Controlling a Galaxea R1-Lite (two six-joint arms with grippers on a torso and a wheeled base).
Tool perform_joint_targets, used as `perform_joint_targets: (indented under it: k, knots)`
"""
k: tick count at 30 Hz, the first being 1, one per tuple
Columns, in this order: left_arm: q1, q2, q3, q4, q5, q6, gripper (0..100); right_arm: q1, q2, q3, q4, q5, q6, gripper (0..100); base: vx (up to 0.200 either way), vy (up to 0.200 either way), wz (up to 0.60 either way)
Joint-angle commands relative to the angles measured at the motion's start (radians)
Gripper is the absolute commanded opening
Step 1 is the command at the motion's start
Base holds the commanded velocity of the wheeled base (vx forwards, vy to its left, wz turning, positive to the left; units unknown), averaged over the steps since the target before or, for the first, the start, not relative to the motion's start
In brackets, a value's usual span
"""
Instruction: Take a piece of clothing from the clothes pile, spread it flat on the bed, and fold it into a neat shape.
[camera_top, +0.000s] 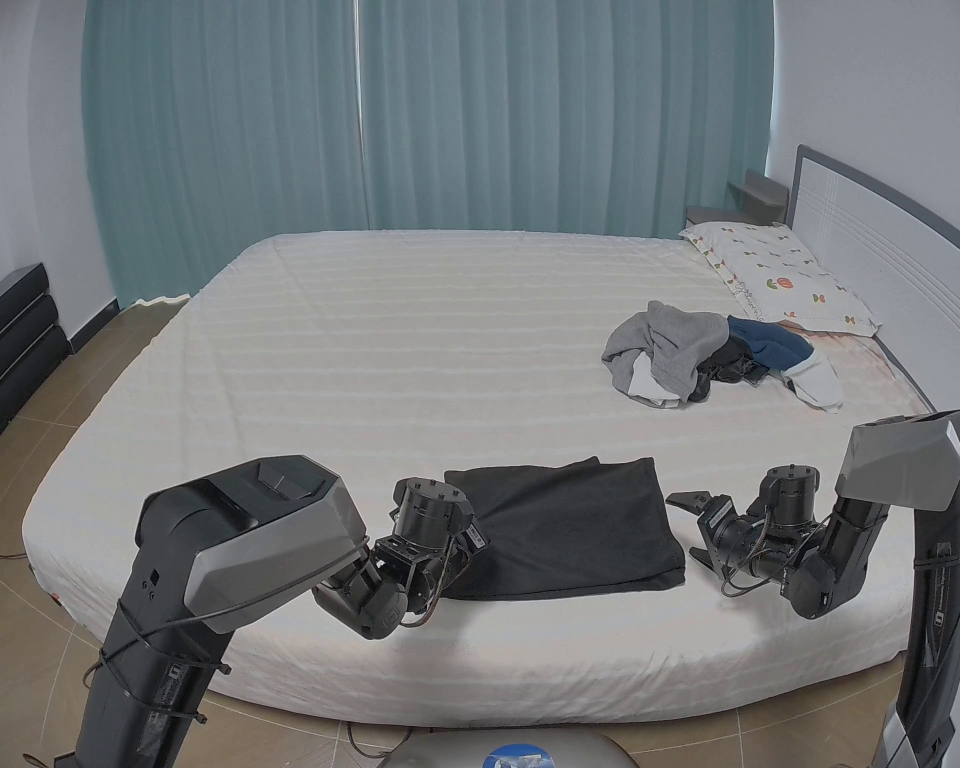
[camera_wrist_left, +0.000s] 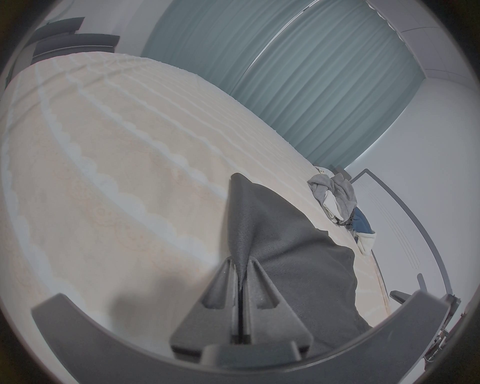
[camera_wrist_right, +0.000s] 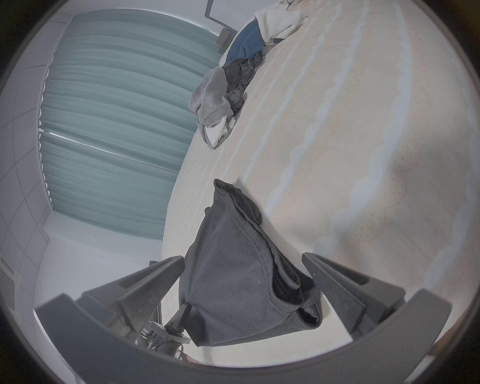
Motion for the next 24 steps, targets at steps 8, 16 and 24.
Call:
perform_joint_targets:
  k: [8,16,24]
  knots:
    - [0.008,-0.032,0.035,-0.006,0.001,-0.004,0,0.001,-0.001,-0.002,-0.001,-0.001,0.0,100,0.0,0.2,0.0]
    - [0.009,-0.033,0.049,-0.007,0.004,-0.004,0,0.01,0.001,-0.003,0.001,-0.01,-0.002,100,0.0,0.2,0.0]
    - [0.009,-0.033,0.063,-0.007,0.005,-0.005,0,0.01,0.001,-0.008,0.001,-0.012,-0.002,100,0.0,0.2,0.0]
